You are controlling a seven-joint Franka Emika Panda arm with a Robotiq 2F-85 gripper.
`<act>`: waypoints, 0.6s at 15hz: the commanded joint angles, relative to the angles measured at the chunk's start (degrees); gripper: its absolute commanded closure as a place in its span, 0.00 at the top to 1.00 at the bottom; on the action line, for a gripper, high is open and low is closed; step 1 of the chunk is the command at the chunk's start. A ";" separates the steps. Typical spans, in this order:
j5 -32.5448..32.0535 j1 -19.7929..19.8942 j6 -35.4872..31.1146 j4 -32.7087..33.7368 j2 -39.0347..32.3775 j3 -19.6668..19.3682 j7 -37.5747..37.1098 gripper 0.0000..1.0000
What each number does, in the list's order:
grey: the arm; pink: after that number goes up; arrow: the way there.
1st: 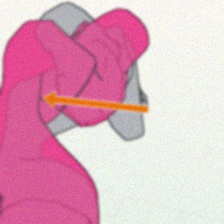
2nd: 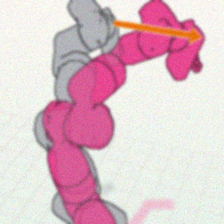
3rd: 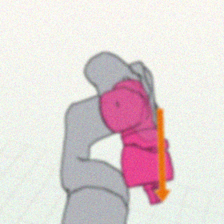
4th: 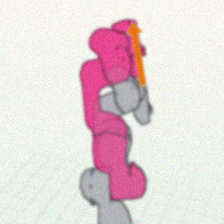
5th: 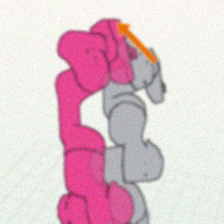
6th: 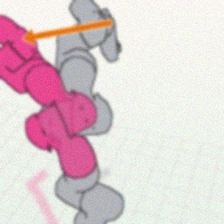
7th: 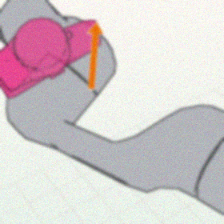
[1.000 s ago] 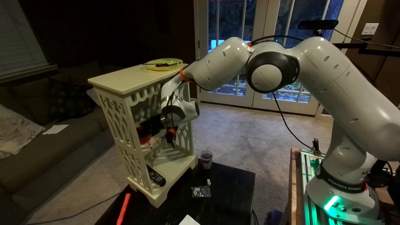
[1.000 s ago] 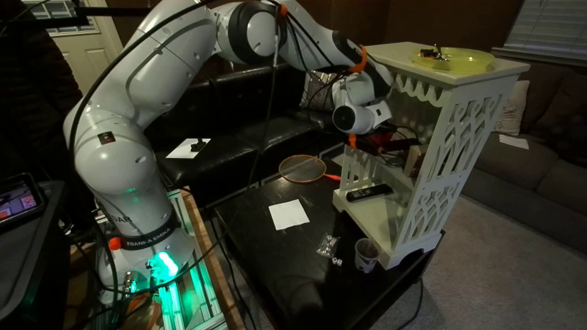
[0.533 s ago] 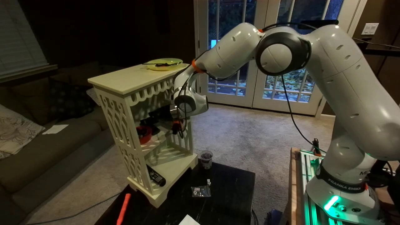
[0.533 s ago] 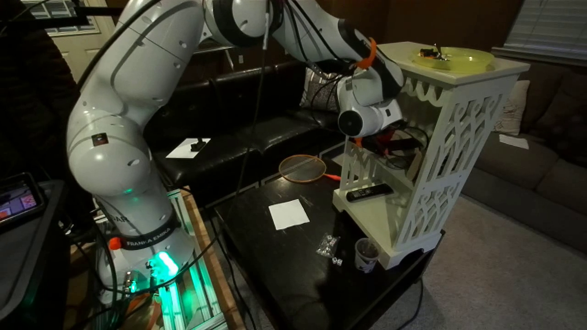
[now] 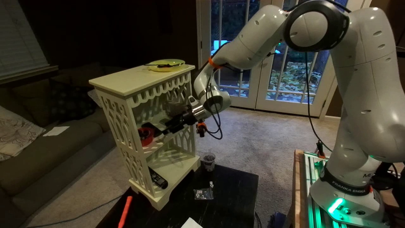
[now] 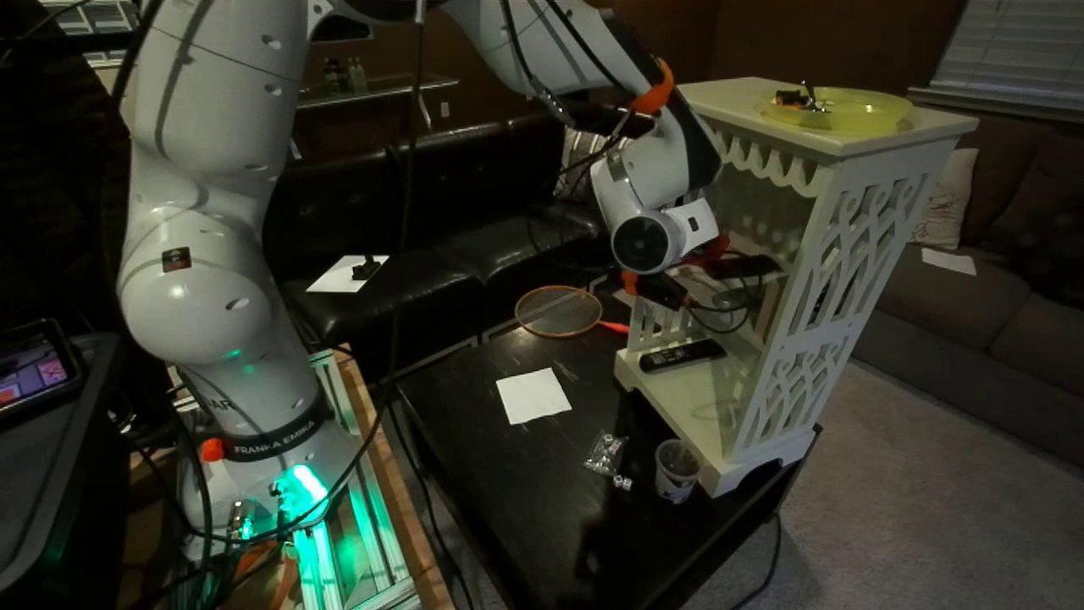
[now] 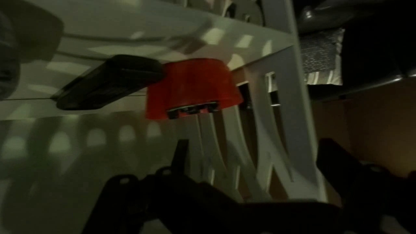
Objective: Move the black object from the plate to the red bowl
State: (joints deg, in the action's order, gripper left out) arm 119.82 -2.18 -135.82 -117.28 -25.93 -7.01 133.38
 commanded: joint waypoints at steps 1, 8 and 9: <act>-9.93 2.81 7.51 -13.43 10.76 -0.29 -6.10 1.00; -6.30 3.77 -1.99 -26.38 26.76 -0.39 -7.54 1.00; -6.15 3.89 -5.00 -27.27 28.67 -0.09 -7.42 1.00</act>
State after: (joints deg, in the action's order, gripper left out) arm 112.00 1.59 -133.89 -139.01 -5.81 -7.78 126.55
